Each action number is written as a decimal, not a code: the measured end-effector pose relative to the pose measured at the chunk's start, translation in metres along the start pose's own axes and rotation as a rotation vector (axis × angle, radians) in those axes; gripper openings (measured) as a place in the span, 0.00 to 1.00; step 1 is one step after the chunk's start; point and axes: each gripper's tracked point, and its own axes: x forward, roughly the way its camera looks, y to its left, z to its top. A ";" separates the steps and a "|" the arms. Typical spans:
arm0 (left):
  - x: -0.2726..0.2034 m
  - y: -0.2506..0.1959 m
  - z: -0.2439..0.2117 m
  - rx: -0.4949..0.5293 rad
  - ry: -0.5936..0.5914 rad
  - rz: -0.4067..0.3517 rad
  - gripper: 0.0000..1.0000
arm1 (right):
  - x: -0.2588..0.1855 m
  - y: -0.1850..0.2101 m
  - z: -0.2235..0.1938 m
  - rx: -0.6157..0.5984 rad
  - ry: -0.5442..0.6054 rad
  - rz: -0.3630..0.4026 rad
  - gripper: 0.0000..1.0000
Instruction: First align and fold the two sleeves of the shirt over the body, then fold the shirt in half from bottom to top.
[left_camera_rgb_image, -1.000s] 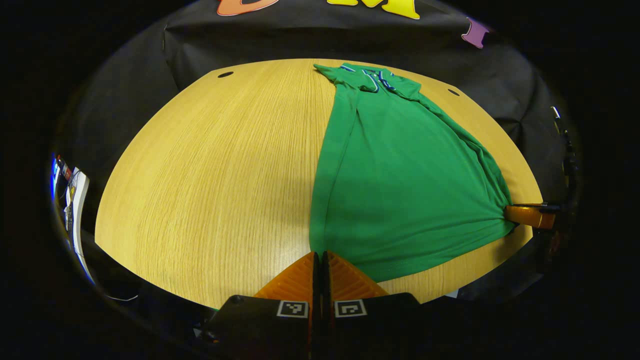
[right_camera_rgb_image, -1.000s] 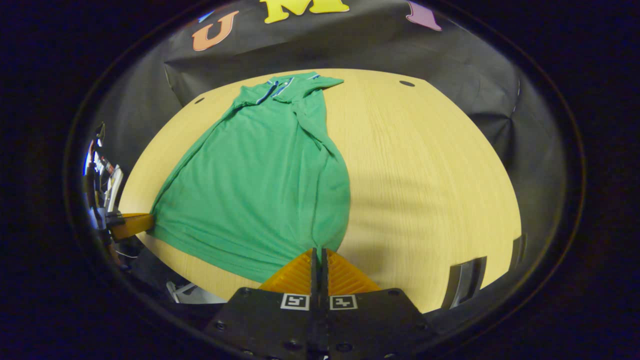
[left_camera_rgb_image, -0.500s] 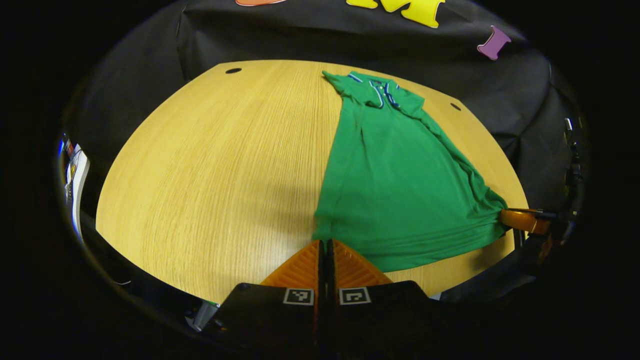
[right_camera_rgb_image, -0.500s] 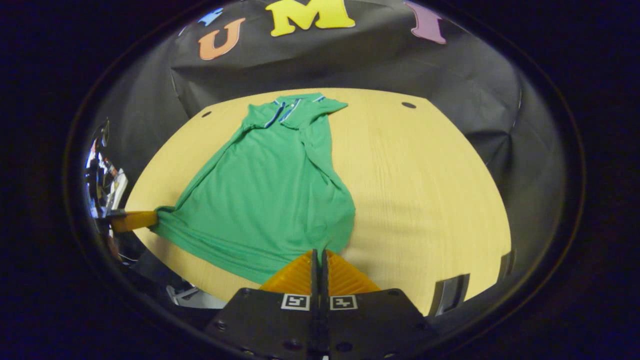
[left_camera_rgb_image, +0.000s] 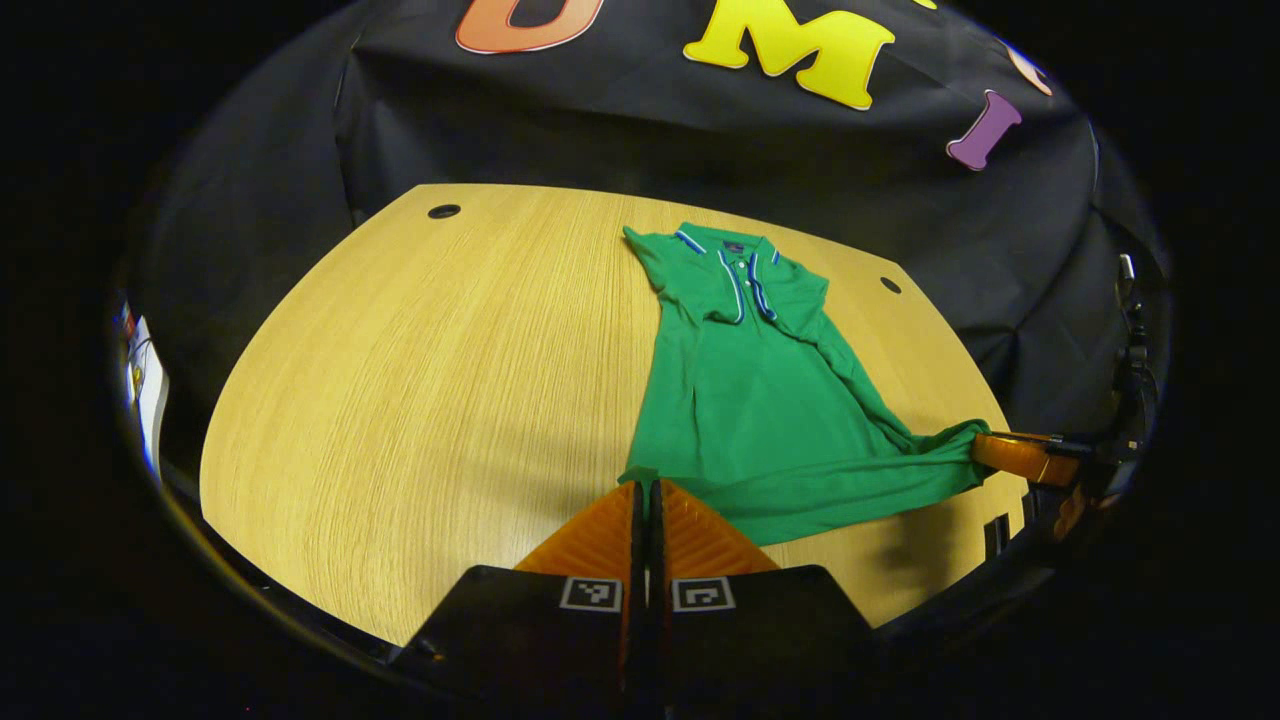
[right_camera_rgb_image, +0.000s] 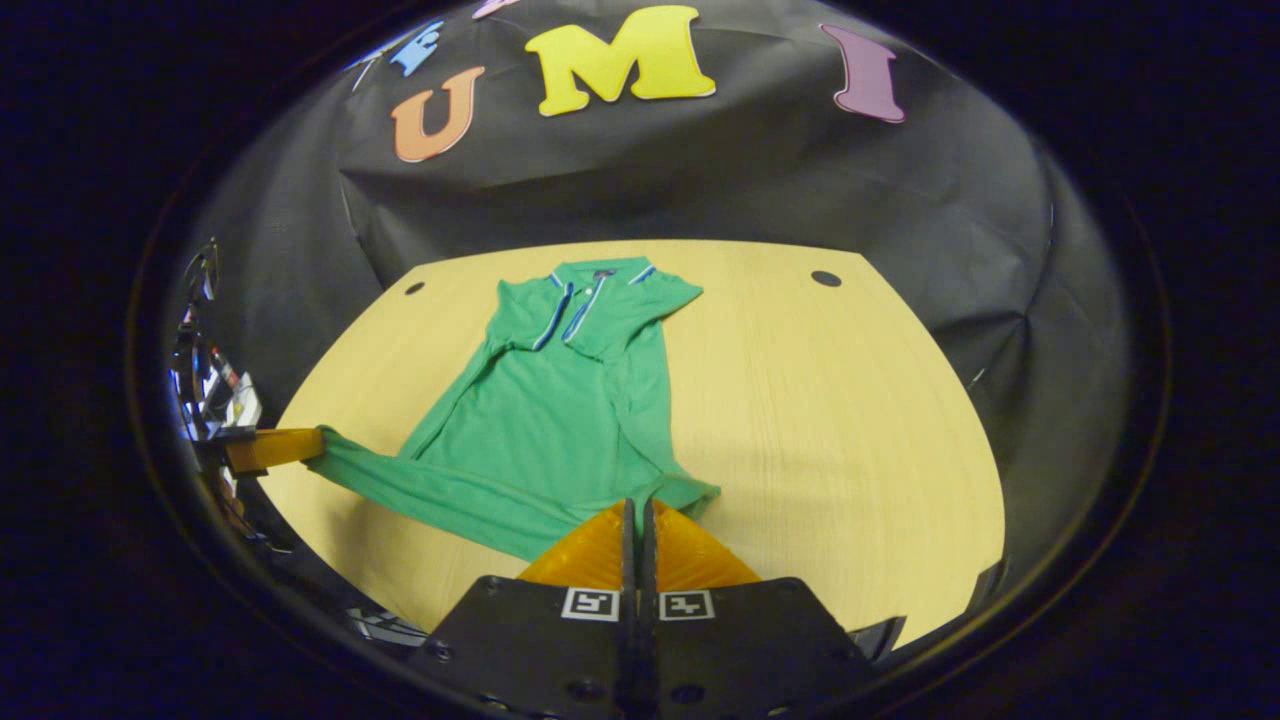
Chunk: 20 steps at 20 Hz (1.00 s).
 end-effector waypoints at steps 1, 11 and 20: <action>0.002 0.000 0.012 0.006 -0.014 -0.003 0.06 | 0.003 -0.001 0.012 0.007 -0.014 0.000 0.00; 0.059 -0.005 0.124 0.001 -0.151 -0.004 0.06 | 0.053 -0.008 0.118 0.027 -0.077 -0.004 0.00; 0.127 -0.004 0.222 -0.035 -0.224 -0.022 0.06 | 0.112 -0.005 0.221 0.012 -0.155 0.029 0.00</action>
